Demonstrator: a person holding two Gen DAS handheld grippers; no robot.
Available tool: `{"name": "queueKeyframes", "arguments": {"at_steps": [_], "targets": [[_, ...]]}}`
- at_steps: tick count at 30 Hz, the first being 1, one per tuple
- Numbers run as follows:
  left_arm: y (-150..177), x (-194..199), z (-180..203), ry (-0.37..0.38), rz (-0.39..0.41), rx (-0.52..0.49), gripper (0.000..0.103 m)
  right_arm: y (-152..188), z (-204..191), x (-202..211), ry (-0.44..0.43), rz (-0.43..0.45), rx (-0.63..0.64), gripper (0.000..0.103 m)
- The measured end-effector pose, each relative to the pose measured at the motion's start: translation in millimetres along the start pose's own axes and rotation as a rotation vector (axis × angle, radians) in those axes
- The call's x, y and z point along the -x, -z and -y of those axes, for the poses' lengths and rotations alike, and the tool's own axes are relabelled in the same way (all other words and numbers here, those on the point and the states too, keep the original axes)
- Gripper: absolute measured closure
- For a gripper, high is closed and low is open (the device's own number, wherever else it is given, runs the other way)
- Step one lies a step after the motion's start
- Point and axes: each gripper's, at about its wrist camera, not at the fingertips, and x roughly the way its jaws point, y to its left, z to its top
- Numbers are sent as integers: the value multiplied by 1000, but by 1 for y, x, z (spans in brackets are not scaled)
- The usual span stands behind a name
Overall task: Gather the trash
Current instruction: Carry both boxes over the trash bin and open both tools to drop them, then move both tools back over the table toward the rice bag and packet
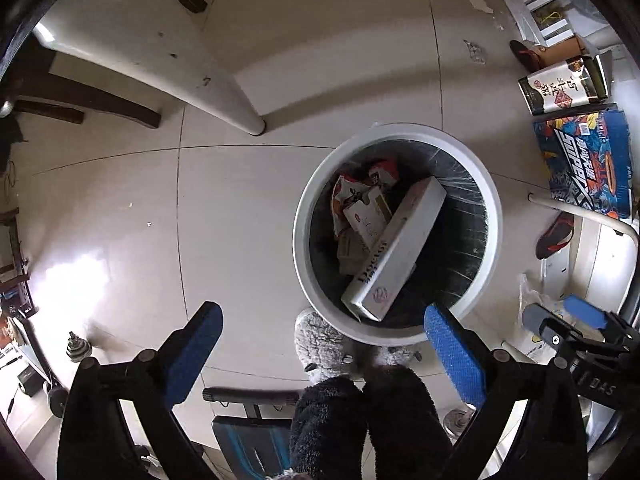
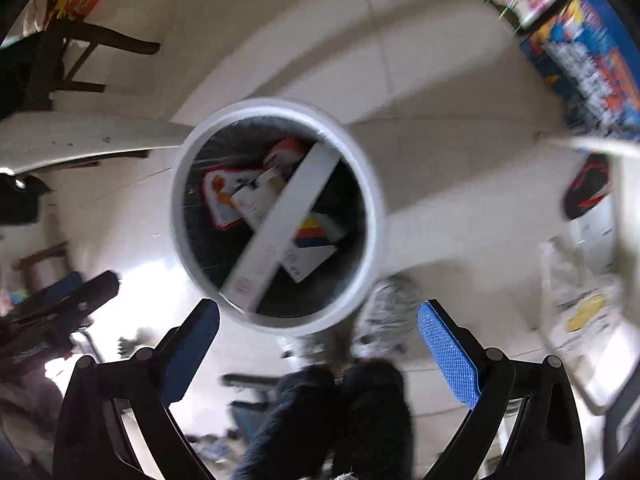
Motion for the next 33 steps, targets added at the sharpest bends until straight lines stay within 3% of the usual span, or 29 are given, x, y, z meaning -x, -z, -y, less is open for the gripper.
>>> {"name": "queueKeyframes", "arguments": {"at_steps": [3,6,16,33], "targets": [[10,13,2,-8,8,-5,0,8,-6,18,98,44,24,2],[18,28,3,-4,18,-5,0,18,-9,34,133,67,22,2],[53,106,10,-2,66,-30,0,58,-33,114,154,128,13,2],[129,288,7,6,181,-99,0,155,-85,327,128,242,9,3]]}}
